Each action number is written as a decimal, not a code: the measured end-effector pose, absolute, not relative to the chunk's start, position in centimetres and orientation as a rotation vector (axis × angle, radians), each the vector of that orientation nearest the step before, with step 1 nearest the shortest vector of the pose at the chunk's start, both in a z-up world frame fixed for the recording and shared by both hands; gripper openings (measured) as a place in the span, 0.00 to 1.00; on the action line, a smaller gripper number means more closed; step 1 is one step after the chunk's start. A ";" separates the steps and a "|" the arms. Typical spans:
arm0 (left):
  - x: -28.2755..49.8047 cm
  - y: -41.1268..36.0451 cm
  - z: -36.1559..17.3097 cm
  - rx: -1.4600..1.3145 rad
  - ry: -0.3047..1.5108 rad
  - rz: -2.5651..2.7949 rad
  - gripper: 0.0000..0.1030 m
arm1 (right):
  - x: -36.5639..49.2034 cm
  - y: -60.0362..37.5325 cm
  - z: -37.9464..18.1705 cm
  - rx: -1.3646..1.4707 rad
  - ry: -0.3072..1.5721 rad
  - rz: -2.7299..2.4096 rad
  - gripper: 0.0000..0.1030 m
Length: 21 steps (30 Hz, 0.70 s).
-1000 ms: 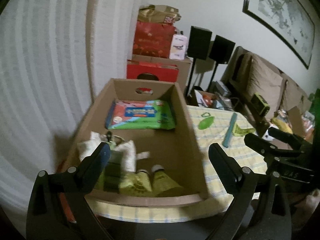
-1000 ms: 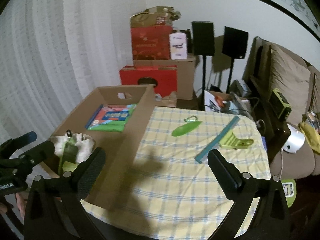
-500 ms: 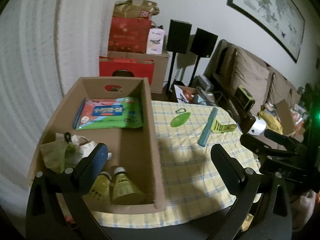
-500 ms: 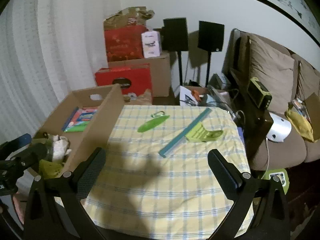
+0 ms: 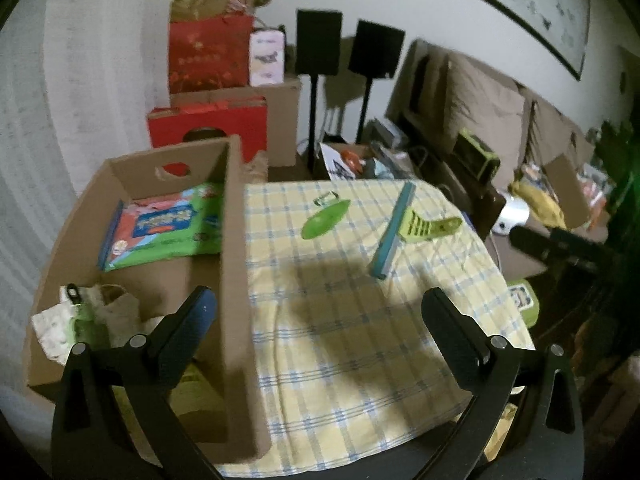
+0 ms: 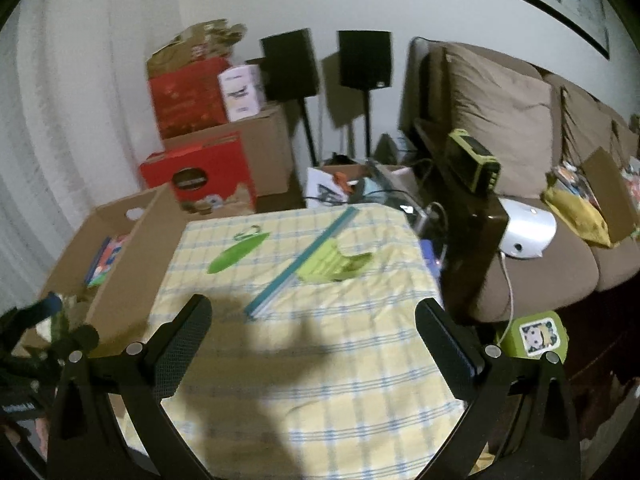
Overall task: Organize objects
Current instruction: 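Withdraw both grippers from the box back over the table, then grasp the teal squeegee, left gripper on the blade, right gripper on the lime handle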
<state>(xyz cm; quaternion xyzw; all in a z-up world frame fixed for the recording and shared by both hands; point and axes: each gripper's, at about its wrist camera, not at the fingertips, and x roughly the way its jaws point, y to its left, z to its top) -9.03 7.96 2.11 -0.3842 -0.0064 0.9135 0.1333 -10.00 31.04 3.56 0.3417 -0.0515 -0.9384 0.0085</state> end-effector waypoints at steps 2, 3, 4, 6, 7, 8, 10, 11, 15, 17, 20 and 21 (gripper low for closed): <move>-9.5 8.9 1.5 -1.130 -0.007 2.628 1.00 | -10.2 32.2 3.4 1.075 -0.194 -2.944 0.99; -9.7 9.4 1.2 -1.137 0.000 2.617 1.00 | -10.4 32.9 3.2 1.081 -0.212 -2.951 0.99; -10.0 9.9 0.9 -1.139 0.006 2.608 1.00 | -10.5 33.4 3.1 1.087 -0.229 -2.958 0.99; -10.4 10.7 0.5 -1.142 0.016 2.596 1.00 | -10.8 34.7 2.8 1.087 -0.270 -2.963 0.99; -10.7 11.1 0.2 -1.145 0.017 2.587 1.00 | -11.0 35.2 2.6 1.088 -0.289 -2.966 0.99; -11.0 11.5 0.0 -1.151 0.016 2.577 1.00 | -11.3 35.6 2.4 1.095 -0.302 -2.966 0.99; -11.6 12.4 -0.5 -1.161 0.007 2.563 1.00 | -12.1 36.5 1.9 1.115 -0.329 -2.961 0.99; -12.0 12.8 -0.7 -1.166 0.002 2.554 1.00 | -12.5 36.9 1.7 1.124 -0.340 -2.958 0.99; -13.6 14.4 -1.8 -1.184 0.006 2.536 1.00 | -14.0 37.7 0.4 1.157 -0.412 -2.922 0.99; -14.2 15.2 -2.3 -1.185 0.021 2.539 1.00 | -14.8 37.7 -0.3 1.163 -0.445 -2.904 0.98; -15.3 16.4 -3.4 -1.194 0.052 2.548 1.00 | -16.2 37.6 -1.3 1.189 -0.486 -2.877 0.88; -15.5 16.6 -3.7 -1.199 0.057 2.546 1.00 | -16.8 37.6 -1.9 1.207 -0.504 -2.863 0.85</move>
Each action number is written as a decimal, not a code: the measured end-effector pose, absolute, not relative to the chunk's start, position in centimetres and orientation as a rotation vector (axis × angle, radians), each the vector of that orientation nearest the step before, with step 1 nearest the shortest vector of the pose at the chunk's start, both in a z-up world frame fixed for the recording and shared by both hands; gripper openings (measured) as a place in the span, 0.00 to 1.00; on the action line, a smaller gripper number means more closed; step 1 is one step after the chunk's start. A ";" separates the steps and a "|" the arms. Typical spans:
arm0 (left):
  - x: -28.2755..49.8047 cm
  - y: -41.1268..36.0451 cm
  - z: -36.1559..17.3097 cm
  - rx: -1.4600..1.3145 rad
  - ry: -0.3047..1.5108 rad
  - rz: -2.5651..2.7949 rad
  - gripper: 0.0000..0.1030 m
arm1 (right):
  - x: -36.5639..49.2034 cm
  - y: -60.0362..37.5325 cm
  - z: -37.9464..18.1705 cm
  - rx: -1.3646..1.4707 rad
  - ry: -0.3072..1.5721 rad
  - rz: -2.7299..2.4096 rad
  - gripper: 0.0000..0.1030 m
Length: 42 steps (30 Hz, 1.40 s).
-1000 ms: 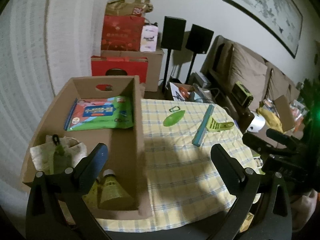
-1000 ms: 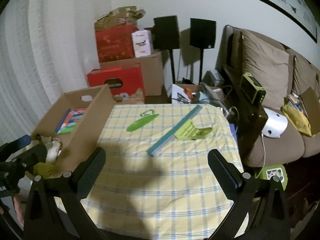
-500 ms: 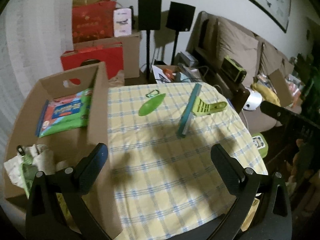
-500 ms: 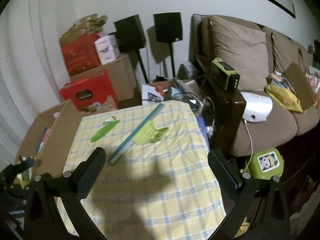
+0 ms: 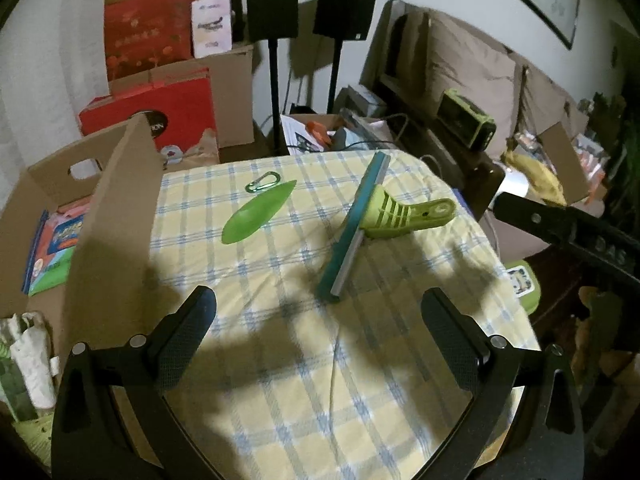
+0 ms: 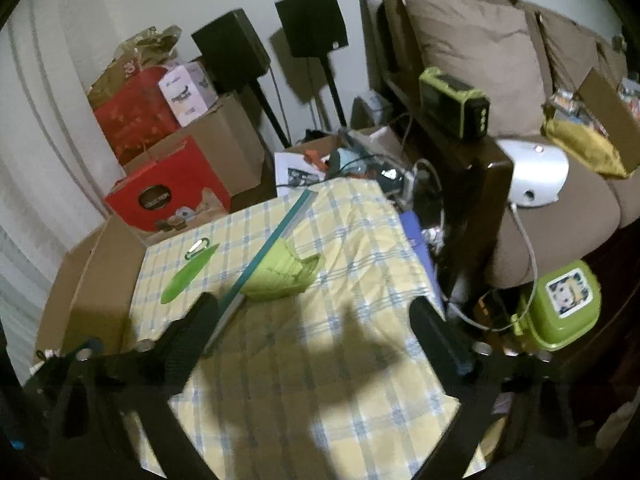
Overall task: Organize objects
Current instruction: 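Grasp the teal squeegee, left gripper on the blade, right gripper on the lime handle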
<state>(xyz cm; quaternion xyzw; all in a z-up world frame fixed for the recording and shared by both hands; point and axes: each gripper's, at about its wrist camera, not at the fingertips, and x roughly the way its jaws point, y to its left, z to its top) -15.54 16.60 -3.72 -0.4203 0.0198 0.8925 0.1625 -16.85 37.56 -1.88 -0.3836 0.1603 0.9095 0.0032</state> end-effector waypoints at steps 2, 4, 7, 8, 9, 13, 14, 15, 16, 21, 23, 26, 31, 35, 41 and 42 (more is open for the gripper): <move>-16.1 17.1 -4.5 -1.210 0.059 2.543 1.00 | -17.9 37.5 -2.7 -1.236 0.523 2.835 0.72; -16.7 17.5 -5.3 -1.232 0.053 2.527 1.00 | -19.1 37.6 -3.7 -1.278 0.543 2.810 0.65; -17.2 17.9 -5.8 -1.241 0.070 2.523 1.00 | -20.3 37.8 -4.7 -1.299 0.539 2.782 0.56; -17.4 18.1 -5.9 -1.241 0.078 2.525 1.00 | -20.7 37.9 -5.0 -1.313 0.528 2.768 0.53; -17.5 18.2 -5.9 -1.241 0.079 2.525 1.00 | -21.2 38.0 -5.4 -1.329 0.515 2.757 0.52; -18.5 18.4 -6.2 -1.244 0.066 2.522 1.00 | -22.3 38.0 -6.5 -1.375 0.474 2.744 0.45; -18.7 18.5 -6.3 -1.249 0.065 2.517 1.00 | -22.4 38.1 -6.7 -1.381 0.462 2.738 0.44; -18.9 18.6 -6.4 -1.253 0.066 2.515 1.00 | -22.4 38.2 -6.9 -1.383 0.457 2.733 0.42; -19.1 18.7 -6.4 -1.256 0.067 2.513 1.00 | -22.4 38.3 -7.1 -1.382 0.454 2.729 0.42; -20.0 20.0 -6.8 -1.270 0.095 2.478 1.00 | -22.6 38.9 -8.3 -1.405 0.453 2.712 0.41; -20.4 20.6 -7.1 -1.284 0.121 2.457 1.00 | -22.5 39.0 -8.3 -1.393 0.456 2.723 0.41; -20.9 21.7 -7.6 -1.314 0.130 2.411 0.99 | -22.5 39.1 -8.4 -1.390 0.448 2.732 0.41; -21.8 23.1 -8.6 -1.385 0.155 2.357 0.65 | -22.4 39.0 -8.5 -1.378 0.431 2.750 0.40; -22.2 24.0 -9.4 -1.416 0.173 2.335 0.38 | -22.5 38.9 -8.5 -1.380 0.428 2.753 0.40; -21.6 24.3 -9.2 -1.415 0.156 2.295 0.14 | -22.5 39.5 -8.4 -1.398 0.580 2.772 0.41; -21.6 24.1 -9.2 -1.422 0.132 2.291 0.13 | -22.5 39.6 -8.4 -1.406 0.615 2.774 0.41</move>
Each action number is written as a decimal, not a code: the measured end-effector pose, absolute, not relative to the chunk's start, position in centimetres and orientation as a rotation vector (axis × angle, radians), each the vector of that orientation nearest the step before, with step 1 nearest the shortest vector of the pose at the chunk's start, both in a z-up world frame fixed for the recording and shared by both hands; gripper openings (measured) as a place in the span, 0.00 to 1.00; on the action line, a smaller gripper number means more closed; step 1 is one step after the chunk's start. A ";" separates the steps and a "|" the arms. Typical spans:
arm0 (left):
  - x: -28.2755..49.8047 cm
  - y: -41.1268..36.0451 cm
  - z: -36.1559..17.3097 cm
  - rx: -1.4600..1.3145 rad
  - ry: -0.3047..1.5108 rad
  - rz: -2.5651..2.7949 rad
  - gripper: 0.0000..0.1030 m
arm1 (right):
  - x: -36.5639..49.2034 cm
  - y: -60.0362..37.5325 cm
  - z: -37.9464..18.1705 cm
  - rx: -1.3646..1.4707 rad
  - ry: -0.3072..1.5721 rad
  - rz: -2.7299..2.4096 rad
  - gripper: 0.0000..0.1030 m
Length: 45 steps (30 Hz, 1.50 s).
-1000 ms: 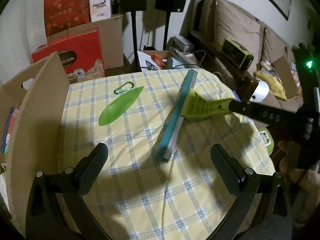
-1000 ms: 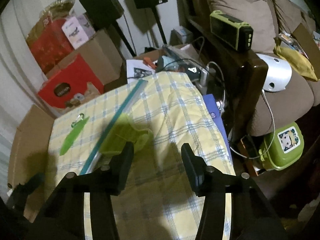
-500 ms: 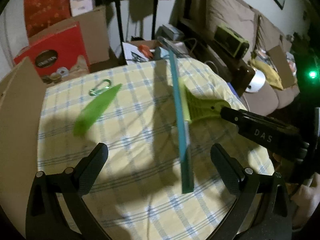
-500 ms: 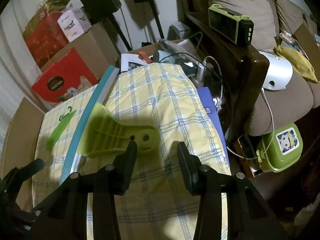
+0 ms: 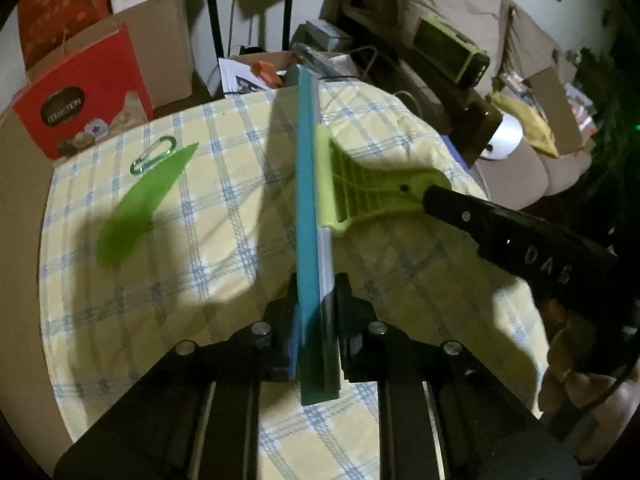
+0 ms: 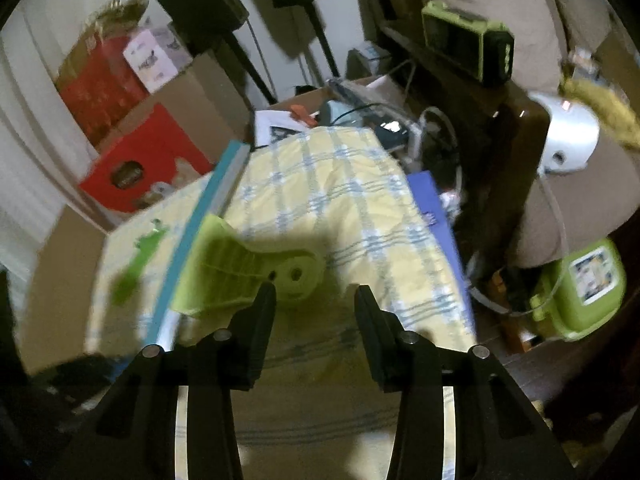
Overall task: Organize objects
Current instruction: 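Grasp the teal squeegee, left gripper on the blade, right gripper on the lime handle, then lift the squeegee with both grippers and carry it over the box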
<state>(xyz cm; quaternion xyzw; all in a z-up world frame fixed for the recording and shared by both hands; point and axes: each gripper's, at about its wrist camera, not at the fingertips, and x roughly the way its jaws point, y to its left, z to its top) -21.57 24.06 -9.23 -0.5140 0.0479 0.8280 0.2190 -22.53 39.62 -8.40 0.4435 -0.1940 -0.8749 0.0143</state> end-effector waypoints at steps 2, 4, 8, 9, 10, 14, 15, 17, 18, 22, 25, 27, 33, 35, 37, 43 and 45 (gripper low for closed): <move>-21.5 23.7 -9.3 -1.431 0.091 2.282 0.13 | -22.6 39.6 -8.4 1.365 -0.655 -2.681 0.38; -21.4 23.4 -9.3 -1.432 0.064 2.274 0.13 | -22.6 39.5 -8.4 1.353 -0.689 -2.651 0.34; -21.0 22.7 -9.1 -1.423 0.022 2.281 0.13 | -22.7 39.8 -8.7 1.343 -0.797 -2.596 0.30; -20.8 22.5 -9.0 -1.417 0.008 2.282 0.13 | -22.6 40.0 -8.8 1.339 -0.834 -2.577 0.30; -20.7 22.3 -8.9 -1.412 -0.003 2.281 0.13 | -22.6 40.1 -8.9 1.338 -0.857 -2.566 0.27; -20.1 21.4 -8.4 -1.399 -0.049 2.275 0.13 | -22.1 40.4 -9.0 1.333 -0.916 -2.525 0.20; -20.0 21.2 -8.2 -1.393 -0.058 2.273 0.13 | -21.9 40.4 -9.0 1.336 -0.916 -2.518 0.19; -19.5 20.9 -7.6 -1.367 -0.064 2.267 0.13 | -21.3 40.4 -8.8 1.330 -0.912 -2.515 0.19; -19.2 20.8 -7.3 -1.353 -0.051 2.268 0.13 | -20.9 40.3 -8.6 1.321 -0.916 -2.509 0.19; -17.8 20.4 -5.9 -1.307 -0.008 2.283 0.14 | -19.6 40.0 -7.5 1.275 -0.901 -2.512 0.19; -16.6 19.8 -4.8 -1.277 -0.007 2.295 0.14 | -18.7 39.4 -6.1 1.235 -0.877 -2.515 0.19; -15.9 19.2 -3.8 -1.256 -0.005 2.311 0.14 | -18.3 38.7 -4.9 1.216 -0.848 -2.515 0.19; -14.3 16.5 -1.1 -1.231 -0.042 2.360 0.14 | -17.2 35.8 -1.7 1.153 -0.764 -2.517 0.19; -13.9 15.4 -0.2 -1.221 -0.057 2.372 0.14 | -17.0 34.8 -0.8 1.136 -0.747 -2.513 0.19; -13.5 14.2 0.7 -1.208 -0.071 2.385 0.14 | -16.9 33.6 0.0 1.120 -0.732 -2.501 0.19; -12.2 10.2 2.9 -1.166 -0.090 2.439 0.14 | -16.7 29.7 1.7 1.092 -0.675 -2.461 0.19; -11.8 8.6 3.4 -1.156 -0.103 2.456 0.14 | -16.8 28.2 2.3 1.085 -0.648 -2.448 0.19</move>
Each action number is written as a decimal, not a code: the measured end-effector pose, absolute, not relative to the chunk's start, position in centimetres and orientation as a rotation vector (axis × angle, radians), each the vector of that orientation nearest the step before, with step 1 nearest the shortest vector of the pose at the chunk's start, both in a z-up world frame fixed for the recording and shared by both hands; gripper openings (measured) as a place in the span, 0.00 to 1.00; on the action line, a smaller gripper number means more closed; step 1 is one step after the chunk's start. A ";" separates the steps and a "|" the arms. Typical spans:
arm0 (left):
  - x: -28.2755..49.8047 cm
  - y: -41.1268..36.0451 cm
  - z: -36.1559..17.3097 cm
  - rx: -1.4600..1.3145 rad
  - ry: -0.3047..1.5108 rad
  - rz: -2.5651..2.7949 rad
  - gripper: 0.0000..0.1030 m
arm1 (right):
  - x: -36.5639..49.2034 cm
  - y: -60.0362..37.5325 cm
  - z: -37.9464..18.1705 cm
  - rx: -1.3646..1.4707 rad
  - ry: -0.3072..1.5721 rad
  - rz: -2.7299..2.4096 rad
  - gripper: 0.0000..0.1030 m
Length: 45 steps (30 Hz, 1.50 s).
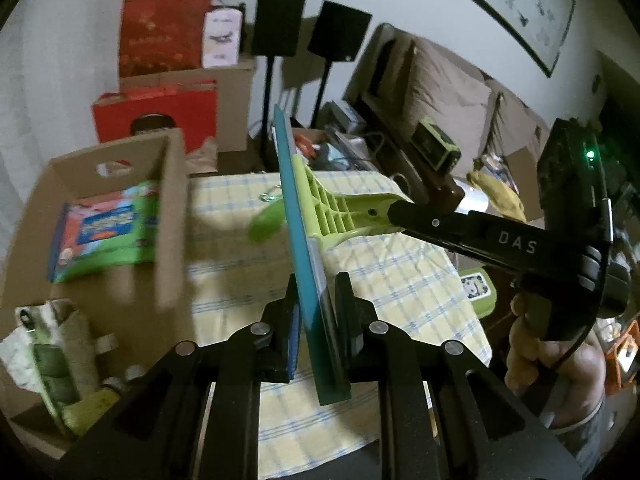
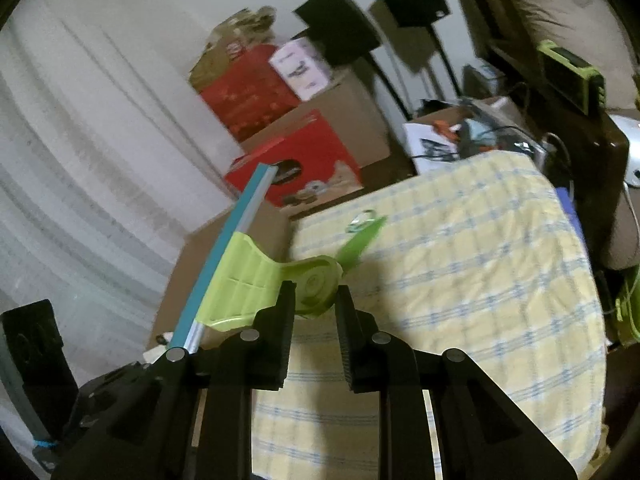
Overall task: Organize objects
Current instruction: 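Lift the squeegee with both grippers and carry it over the box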
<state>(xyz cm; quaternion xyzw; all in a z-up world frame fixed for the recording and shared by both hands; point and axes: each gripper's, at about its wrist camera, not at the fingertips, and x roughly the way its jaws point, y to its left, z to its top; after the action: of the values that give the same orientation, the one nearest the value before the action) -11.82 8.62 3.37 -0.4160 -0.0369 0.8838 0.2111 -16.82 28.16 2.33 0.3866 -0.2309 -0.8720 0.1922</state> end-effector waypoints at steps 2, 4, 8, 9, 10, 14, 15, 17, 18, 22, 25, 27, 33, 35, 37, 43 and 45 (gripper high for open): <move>-11.6 6.8 3.7 -1.149 -0.115 2.476 0.14 | -16.9 26.7 2.8 1.081 -0.618 -2.440 0.19; -11.6 5.4 3.8 -1.145 -0.129 2.490 0.14 | -17.0 24.9 3.3 1.076 -0.582 -2.433 0.19; -11.7 2.2 3.9 -1.145 -0.158 2.526 0.14 | -17.6 21.2 4.0 1.072 -0.512 -2.418 0.19; -11.7 1.4 4.0 -1.144 -0.162 2.537 0.14 | -17.8 20.5 4.0 1.072 -0.502 -2.413 0.19; -11.8 0.7 3.9 -1.144 -0.165 2.545 0.14 | -18.0 19.8 4.0 1.073 -0.494 -2.408 0.19; -12.3 -2.2 3.6 -1.165 -0.166 2.573 0.14 | -18.8 16.7 3.8 1.087 -0.464 -2.375 0.19; -12.5 -3.0 3.4 -1.174 -0.173 2.579 0.14 | -19.1 15.7 3.6 1.093 -0.452 -2.368 0.19; -12.8 -4.3 2.9 -1.189 -0.187 2.586 0.14 | -19.6 14.2 3.2 1.106 -0.434 -2.356 0.19; -13.0 -5.1 2.6 -1.199 -0.195 2.590 0.14 | -19.9 13.5 3.1 1.115 -0.424 -2.349 0.19; -13.9 -7.4 1.0 -1.243 -0.236 2.596 0.14 | -21.1 10.9 2.3 1.157 -0.370 -2.331 0.19; -14.5 -8.7 -0.1 -1.275 -0.253 2.606 0.14 | -21.9 9.1 1.7 1.183 -0.317 -2.326 0.19; -14.9 -9.3 -0.9 -1.301 -0.252 2.612 0.14 | -22.4 7.9 1.3 1.196 -0.277 -2.328 0.19; -16.7 -10.6 -2.7 -1.371 -0.252 2.629 0.15 | -24.2 5.2 0.0 1.238 -0.191 -2.339 0.20; -17.2 -11.1 -3.1 -1.389 -0.261 2.633 0.15 | -24.7 4.4 -0.3 1.242 -0.160 -2.343 0.20; -17.6 -11.5 -3.5 -1.408 -0.268 2.631 0.15 | -25.0 3.8 -0.6 1.249 -0.129 -2.348 0.20; -18.0 -11.2 -4.5 -1.460 -0.249 2.618 0.16 | -25.9 2.9 -1.7 1.286 -0.090 -2.355 0.22; -17.9 -10.8 -4.6 -1.474 -0.220 2.610 0.19 | -26.0 2.8 -1.9 1.292 -0.076 -2.358 0.22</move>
<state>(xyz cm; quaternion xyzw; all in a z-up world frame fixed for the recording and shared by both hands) -17.95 -10.84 -4.59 -0.4893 -0.0730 0.8664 0.0680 -26.04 2.80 -1.90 0.4682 -0.0274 -0.8543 0.2239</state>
